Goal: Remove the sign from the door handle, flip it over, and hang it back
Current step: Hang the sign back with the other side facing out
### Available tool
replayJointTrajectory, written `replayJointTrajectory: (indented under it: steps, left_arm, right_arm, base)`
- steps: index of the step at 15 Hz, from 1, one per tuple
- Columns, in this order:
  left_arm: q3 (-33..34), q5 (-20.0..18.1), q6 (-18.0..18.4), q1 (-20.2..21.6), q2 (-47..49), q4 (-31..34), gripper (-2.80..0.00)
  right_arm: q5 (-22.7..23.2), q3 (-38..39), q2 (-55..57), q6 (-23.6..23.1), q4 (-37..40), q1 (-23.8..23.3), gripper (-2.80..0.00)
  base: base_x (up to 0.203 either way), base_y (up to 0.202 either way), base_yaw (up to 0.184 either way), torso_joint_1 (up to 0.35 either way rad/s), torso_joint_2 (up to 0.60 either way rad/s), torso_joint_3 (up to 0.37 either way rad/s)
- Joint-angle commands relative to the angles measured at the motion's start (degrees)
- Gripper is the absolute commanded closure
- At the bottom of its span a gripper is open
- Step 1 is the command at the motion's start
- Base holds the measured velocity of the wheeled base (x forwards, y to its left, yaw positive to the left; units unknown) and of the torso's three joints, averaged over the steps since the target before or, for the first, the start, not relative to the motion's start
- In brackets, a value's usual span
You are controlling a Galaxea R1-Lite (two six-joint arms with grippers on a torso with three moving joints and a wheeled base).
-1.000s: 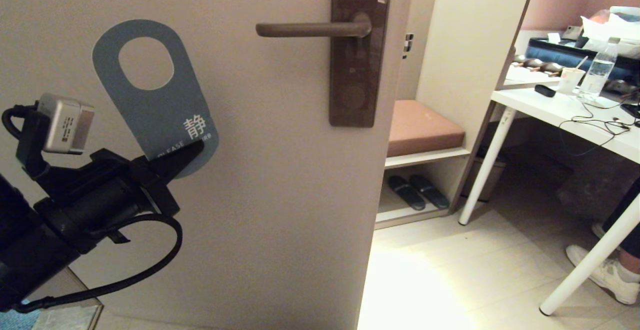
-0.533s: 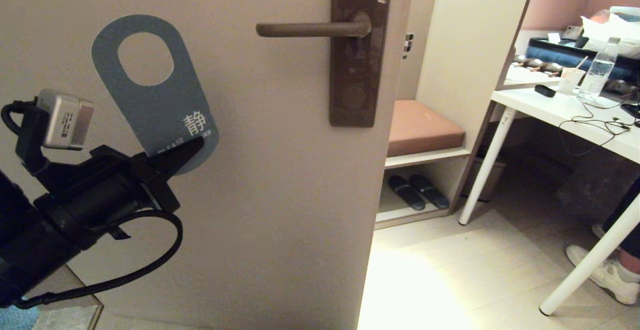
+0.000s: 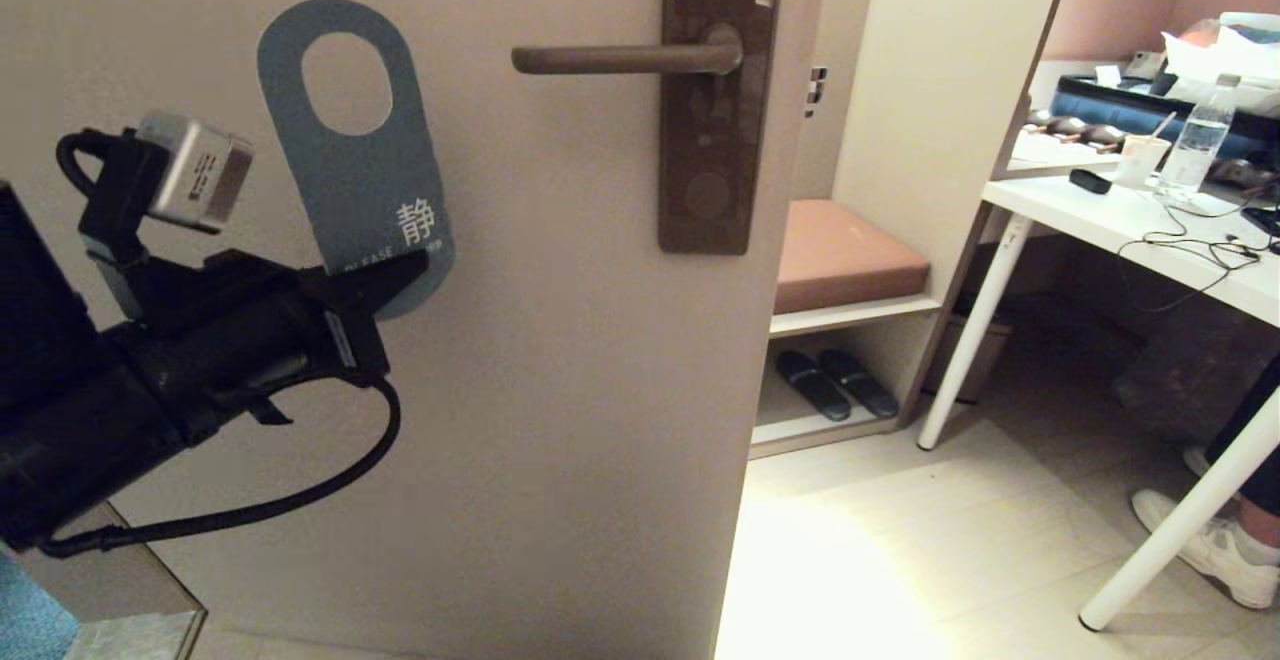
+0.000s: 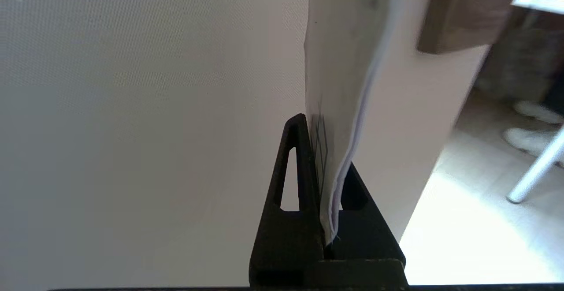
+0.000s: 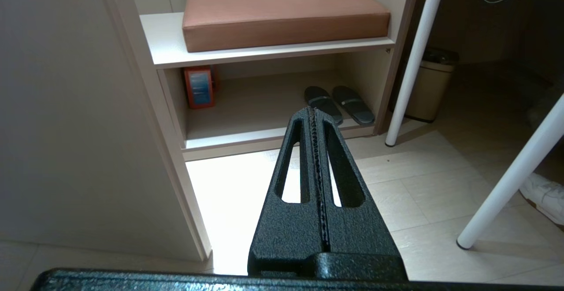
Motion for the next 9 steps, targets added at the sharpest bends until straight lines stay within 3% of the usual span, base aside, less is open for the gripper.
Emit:
replayJointTrajectory:
  steps: [1, 4, 7, 9]
  left_arm:
    - [-4.0, 5.3, -0.1, -2.8, -0.2, 4.8, 0.0]
    - [-4.5, 8.3, 0.1, -3.5, -0.1, 5.1, 0.0]
    - [-5.5, 14.6, 0.3, -5.8, -0.1, 5.9, 0.0]
    - [-7.8, 15.1, 0.2, -6.6, -0.3, 8.3, 0.0]
  right_arm:
    - [0.0, 0.0, 0.1, 0.0, 0.0, 0.0, 0.0]
    - [0.0, 0.0, 0.1, 0.0, 0.0, 0.0, 0.0]
    - [0.0, 0.0, 0.1, 0.0, 0.0, 0.0, 0.0]
    - [0.0, 0.0, 0.1, 0.0, 0.0, 0.0, 0.0]
  base:
    - [0.0, 0.0, 0.0, 0.0, 0.0, 0.0]
    - [0.0, 0.0, 0.0, 0.0, 0.0, 0.0]
    - [0.0, 0.0, 0.0, 0.0, 0.0, 0.0]
    - [0.0, 0.0, 0.0, 0.0, 0.0, 0.0]
